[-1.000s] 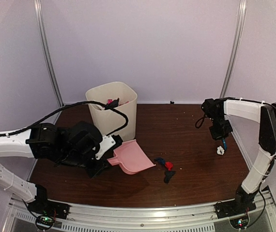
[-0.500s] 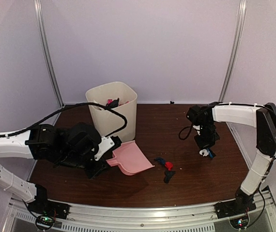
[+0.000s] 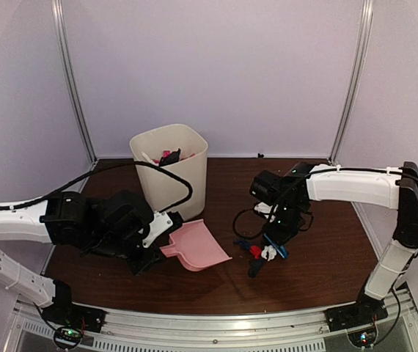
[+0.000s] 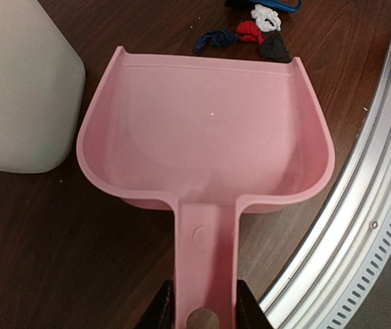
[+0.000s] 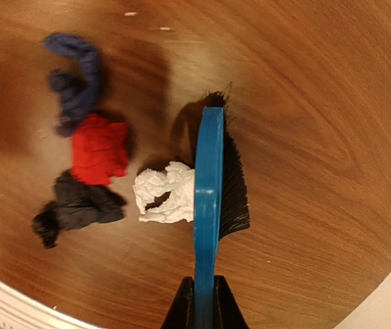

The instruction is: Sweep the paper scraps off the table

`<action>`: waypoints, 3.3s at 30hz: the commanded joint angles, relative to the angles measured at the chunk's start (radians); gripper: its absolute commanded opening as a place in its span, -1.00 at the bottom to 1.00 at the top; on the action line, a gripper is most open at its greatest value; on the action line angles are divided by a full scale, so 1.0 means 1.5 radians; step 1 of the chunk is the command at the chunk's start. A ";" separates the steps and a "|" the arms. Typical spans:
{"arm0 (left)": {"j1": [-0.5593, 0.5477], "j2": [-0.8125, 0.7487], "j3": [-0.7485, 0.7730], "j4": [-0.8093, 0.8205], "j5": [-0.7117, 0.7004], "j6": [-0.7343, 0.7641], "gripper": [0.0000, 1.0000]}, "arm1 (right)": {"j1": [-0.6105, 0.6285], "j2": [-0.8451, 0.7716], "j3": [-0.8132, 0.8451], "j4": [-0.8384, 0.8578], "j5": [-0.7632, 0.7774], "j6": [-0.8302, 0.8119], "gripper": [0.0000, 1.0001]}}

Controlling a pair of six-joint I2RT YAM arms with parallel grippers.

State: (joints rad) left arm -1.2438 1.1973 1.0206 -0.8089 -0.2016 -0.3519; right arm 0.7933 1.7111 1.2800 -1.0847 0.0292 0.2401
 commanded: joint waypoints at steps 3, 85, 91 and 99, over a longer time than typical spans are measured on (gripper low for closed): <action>-0.003 -0.015 -0.010 0.029 0.013 -0.019 -1.00 | 0.052 -0.029 0.042 -0.008 -0.088 -0.025 -1.00; -0.034 0.091 0.045 -0.076 0.145 0.085 -1.00 | -0.063 -0.144 0.084 -0.036 -0.017 0.154 -1.00; -0.055 0.140 0.061 -0.073 0.145 0.061 -1.00 | -0.062 -0.125 0.039 -0.016 0.062 0.082 -1.00; -0.067 0.192 0.073 -0.032 0.123 -0.009 -1.00 | -0.047 -0.086 0.022 0.022 0.045 -0.033 -1.00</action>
State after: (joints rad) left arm -1.3369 1.4532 1.0893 -0.9081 0.0040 -0.3054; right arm 0.7029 1.5509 1.3346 -1.0870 0.0853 0.3115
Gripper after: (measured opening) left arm 0.255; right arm 0.075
